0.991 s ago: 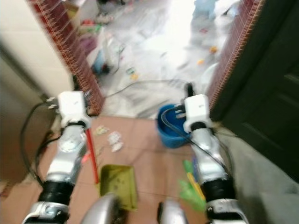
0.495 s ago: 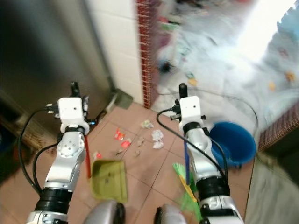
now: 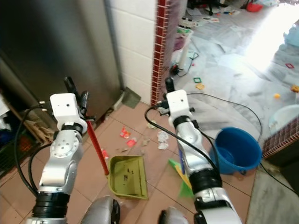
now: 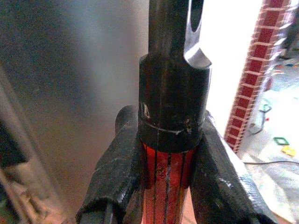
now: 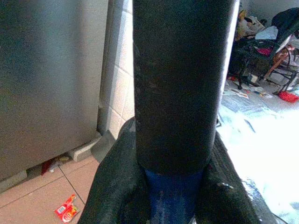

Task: Sweep floor

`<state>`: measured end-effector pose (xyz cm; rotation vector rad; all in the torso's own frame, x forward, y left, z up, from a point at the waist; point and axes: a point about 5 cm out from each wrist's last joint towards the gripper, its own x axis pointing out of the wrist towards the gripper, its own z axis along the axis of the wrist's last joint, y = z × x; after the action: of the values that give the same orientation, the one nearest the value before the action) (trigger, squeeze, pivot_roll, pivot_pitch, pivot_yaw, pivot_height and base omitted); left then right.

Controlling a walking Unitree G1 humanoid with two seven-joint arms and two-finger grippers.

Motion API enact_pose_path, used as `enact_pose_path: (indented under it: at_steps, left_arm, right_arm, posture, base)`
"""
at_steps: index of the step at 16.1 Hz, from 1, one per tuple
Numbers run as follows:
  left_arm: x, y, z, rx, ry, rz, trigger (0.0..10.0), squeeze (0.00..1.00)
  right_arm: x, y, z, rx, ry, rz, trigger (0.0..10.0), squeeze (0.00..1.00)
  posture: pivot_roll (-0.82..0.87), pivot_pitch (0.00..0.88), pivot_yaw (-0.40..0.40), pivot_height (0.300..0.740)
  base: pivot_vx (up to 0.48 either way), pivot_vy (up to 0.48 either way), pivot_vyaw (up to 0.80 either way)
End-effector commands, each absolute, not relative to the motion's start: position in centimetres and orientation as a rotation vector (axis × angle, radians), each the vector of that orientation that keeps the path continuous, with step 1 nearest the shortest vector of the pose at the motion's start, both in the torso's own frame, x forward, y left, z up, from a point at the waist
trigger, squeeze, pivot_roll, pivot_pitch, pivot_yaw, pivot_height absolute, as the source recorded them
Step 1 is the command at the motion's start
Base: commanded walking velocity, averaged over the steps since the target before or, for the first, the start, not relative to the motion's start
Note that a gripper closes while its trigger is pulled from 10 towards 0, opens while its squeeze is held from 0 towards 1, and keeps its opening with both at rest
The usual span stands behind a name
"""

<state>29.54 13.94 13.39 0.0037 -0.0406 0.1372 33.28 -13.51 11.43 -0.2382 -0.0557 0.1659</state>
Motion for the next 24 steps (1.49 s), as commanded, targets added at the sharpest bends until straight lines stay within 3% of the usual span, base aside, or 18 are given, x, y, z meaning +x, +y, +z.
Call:
enact_pose_path:
  at_steps: [1, 8, 13, 24]
  left_arm:
    - [29.6, 14.4, 14.6, -0.001, -0.081, 0.167, 10.0, 0.0]
    - [29.8, 13.7, 14.3, 0.025, -0.059, 0.141, 10.0, 0.0]
    - [29.3, 14.5, 14.5, 0.058, -0.085, 0.183, 10.0, 0.0]
    - [30.0, 16.1, 15.2, 0.041, -0.117, 0.247, 10.0, 0.0]
  right_arm:
    - [33.3, -13.2, 12.1, -0.221, -0.093, 0.162, 10.0, 0.0]
    - [32.9, -14.5, 11.2, -0.155, -0.06, 0.054, 10.0, 0.0]
    - [33.2, -14.0, 11.4, -0.181, -0.067, 0.085, 10.0, 0.0]
    - [33.8, -14.2, 12.7, -0.191, -0.122, 0.082, 10.0, 0.0]
  posture:
    - [0.01, 0.088, 0.02, 0.74]
    - [0.01, 0.092, 0.021, 0.74]
    - [0.02, 0.101, 0.004, 0.74]
    - [0.01, 0.088, 0.007, 0.74]
  base:
    - [0.0, 0.48, 0.0]
    - [0.0, 0.446, 0.0]
    - [0.0, 0.0, 0.0]
    - [0.0, 0.0, 0.61]
